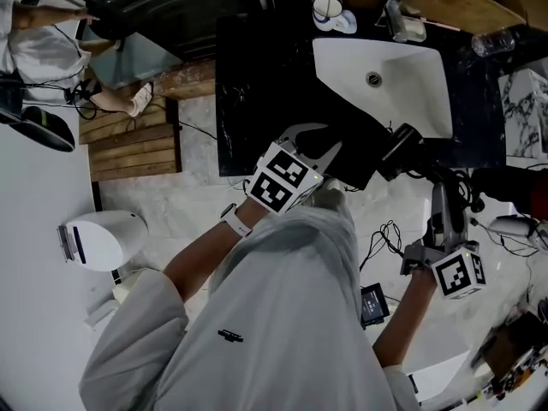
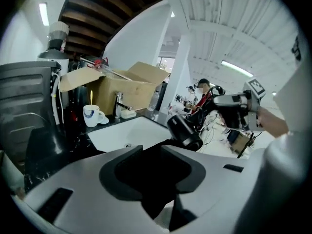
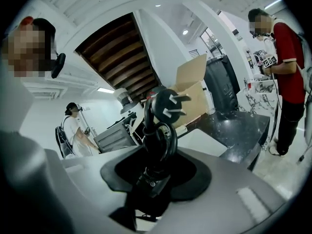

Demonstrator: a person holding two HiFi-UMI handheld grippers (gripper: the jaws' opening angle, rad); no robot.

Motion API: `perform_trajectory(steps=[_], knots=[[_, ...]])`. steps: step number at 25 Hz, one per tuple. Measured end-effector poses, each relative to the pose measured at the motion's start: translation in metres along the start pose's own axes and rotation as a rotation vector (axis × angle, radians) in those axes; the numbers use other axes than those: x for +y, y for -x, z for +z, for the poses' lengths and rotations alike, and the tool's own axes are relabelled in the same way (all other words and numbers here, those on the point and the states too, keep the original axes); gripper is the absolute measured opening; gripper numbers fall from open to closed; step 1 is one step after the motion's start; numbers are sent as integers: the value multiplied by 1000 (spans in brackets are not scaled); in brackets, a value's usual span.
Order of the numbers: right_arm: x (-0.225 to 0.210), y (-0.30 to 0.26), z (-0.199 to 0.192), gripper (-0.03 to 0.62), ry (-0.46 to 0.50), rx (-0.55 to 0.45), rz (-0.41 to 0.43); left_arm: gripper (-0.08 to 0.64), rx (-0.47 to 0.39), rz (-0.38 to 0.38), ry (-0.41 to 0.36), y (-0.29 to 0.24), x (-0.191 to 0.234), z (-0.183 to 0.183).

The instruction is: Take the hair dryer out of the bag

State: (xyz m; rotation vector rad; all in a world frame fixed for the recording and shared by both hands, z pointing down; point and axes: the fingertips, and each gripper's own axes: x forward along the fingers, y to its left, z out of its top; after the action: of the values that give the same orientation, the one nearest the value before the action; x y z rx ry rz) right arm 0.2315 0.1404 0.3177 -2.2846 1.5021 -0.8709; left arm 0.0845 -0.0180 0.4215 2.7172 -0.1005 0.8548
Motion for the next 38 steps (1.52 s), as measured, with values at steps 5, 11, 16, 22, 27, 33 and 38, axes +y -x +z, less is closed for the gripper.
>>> perform_trajectory(steps=[5,11,16,22,27,33,38], knots=[[6,-7,15,156,-13,-30,19,115,-99,-231,269,16,-41,27],[24,-25,11,158,-74,-25,64,235,-164,-823,1175,20,-119,67],[46,-38,0,156,-116,-9,112,283,-171,-838,1292,-4,-113,72],[68,-48,-2,156,-134,-15,157,339,-238,-868,1495,-20,-92,82],[87,-53,-8,158,-126,-3,195,373,-375,-857,1641,-29,-72,92],[98,-52,-11,158,-127,-32,224,349,-450,-825,1646,-24,-49,101],[108,-52,-7,158,-117,-60,273,285,-475,-813,1572,-14,-44,111]])
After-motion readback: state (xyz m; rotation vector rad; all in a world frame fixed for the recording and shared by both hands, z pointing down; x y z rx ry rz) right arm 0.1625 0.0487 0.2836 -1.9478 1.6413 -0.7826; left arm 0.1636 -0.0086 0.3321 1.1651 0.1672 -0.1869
